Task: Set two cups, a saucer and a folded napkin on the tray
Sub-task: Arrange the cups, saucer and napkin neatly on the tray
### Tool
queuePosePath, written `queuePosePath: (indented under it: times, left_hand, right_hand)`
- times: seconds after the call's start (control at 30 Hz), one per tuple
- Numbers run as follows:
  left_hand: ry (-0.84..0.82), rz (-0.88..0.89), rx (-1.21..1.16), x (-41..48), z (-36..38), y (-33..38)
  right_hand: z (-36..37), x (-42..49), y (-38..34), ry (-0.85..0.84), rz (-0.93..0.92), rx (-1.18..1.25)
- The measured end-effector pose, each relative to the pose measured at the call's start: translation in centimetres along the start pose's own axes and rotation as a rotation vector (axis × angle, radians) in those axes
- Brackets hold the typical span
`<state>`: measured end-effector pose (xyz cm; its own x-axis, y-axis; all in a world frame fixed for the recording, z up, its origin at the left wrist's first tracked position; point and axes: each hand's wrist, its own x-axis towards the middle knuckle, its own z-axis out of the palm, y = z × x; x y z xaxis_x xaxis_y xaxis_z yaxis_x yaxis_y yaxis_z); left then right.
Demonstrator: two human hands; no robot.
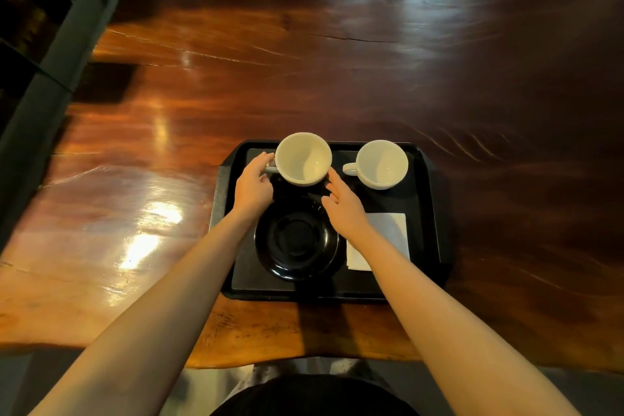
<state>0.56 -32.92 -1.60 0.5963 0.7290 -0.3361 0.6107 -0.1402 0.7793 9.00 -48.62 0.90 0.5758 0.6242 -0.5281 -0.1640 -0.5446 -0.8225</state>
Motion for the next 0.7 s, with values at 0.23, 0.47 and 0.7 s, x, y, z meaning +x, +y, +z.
queuePosePath:
  times: [0.23,0.47,0.7]
  left_hand:
    - [0.042,-0.035,-0.053,-0.9,-0.4,0.0]
    - [0.051,-0.075,-0.039,-3.6,-1.1,-0.4]
    - [0.004,-0.062,0.121,-8.0,-0.2,-3.5]
  right_hand:
    - [0.7,-0.3,0.0,-0.019,-0.012,-0.015]
    - [-0.1,-1.0,1.1,0.014,0.005,-0.088]
    - [0.3,-2.9,3.2,0.0,0.045,-0.279]
